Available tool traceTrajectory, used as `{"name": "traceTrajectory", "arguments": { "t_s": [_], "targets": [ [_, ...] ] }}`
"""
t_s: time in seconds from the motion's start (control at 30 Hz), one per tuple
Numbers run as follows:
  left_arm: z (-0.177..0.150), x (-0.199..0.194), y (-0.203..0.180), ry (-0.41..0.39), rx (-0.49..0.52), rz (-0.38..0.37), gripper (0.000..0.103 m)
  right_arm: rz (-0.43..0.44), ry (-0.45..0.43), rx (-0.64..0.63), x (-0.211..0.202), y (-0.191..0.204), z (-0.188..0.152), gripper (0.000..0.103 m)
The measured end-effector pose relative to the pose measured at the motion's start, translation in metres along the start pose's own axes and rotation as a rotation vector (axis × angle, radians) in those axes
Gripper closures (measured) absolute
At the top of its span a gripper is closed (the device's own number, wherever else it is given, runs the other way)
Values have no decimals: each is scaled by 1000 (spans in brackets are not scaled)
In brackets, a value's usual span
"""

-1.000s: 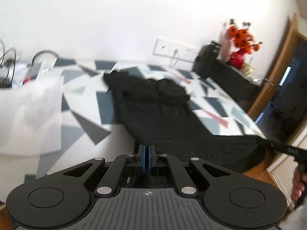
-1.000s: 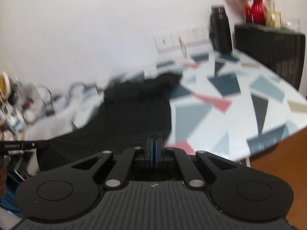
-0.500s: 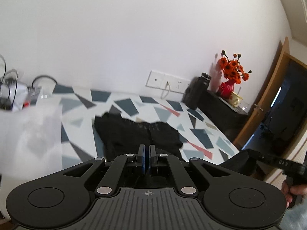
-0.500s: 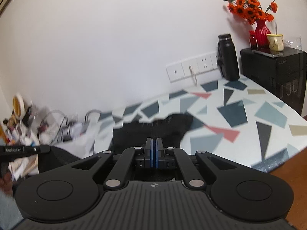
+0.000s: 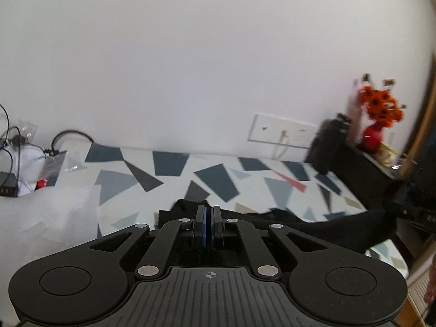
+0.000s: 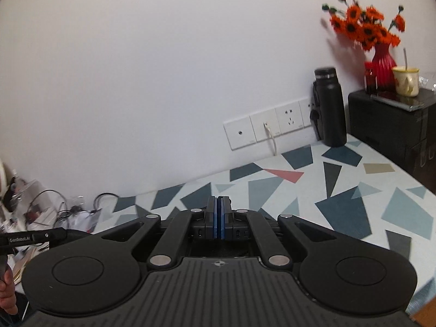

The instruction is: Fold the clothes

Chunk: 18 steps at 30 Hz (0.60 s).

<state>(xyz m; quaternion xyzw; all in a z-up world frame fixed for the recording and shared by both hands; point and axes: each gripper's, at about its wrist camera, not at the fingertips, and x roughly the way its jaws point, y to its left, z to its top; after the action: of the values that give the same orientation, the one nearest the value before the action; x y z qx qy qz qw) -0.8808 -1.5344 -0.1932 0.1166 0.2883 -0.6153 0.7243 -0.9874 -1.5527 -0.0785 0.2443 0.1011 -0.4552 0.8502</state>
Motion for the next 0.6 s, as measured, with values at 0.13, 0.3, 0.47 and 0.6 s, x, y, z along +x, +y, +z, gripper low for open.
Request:
{"name": "traceTrajectory", "arguments": {
  "t_s": [0.13, 0.3, 0.47, 0.6],
  "targets": [
    [2, 66, 1, 68, 28, 52, 101, -27, 40, 21, 59, -13, 1, 100],
    [-8, 142, 5, 159, 68, 114, 101, -88, 124, 15, 134, -31, -17, 100],
    [-25, 188, 6, 212, 125, 147, 101, -168, 238, -4, 191, -47, -46, 100],
    [-24, 199, 7, 225, 122, 153, 91, -198, 240, -68, 203, -47, -59, 100]
  ]
}}
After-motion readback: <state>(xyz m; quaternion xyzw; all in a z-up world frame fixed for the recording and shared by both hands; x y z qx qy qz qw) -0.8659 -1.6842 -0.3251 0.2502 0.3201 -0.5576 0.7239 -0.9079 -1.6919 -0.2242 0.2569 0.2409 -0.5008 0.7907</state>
